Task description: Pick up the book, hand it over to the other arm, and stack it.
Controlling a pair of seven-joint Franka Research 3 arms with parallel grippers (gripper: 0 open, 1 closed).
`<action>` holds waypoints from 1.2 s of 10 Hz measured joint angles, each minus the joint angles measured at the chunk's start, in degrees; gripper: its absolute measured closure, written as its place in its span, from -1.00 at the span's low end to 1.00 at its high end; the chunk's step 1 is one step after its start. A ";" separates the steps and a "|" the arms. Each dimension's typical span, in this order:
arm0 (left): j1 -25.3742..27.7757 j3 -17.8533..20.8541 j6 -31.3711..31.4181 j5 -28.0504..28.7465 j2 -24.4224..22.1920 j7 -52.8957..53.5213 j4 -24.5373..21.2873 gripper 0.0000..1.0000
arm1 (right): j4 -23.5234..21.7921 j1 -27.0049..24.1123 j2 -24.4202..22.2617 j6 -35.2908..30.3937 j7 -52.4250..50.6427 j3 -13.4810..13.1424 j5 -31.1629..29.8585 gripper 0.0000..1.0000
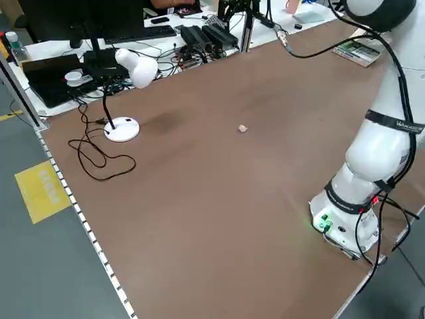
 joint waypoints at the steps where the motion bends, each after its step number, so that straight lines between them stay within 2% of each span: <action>1: 0.01 0.10 -0.02 0.00 -1.15 0.00 -1.20 -0.99 | 0.01 0.03 0.03 0.58 -0.11 0.01 0.00 0.70; 4: 0.03 0.23 -0.82 0.00 -4.70 0.00 -3.62 -0.99 | 0.01 0.32 0.32 1.13 -1.34 0.08 0.00 0.70; 7: 0.19 0.41 -3.54 0.01 -7.61 0.00 -4.03 -0.99 | -0.10 0.65 1.21 2.48 -2.61 0.21 0.45 0.70; 12: 0.37 0.45 -4.01 0.01 -9.47 -0.04 -5.04 -0.99 | -0.75 0.90 2.16 4.14 -3.15 0.28 1.81 0.70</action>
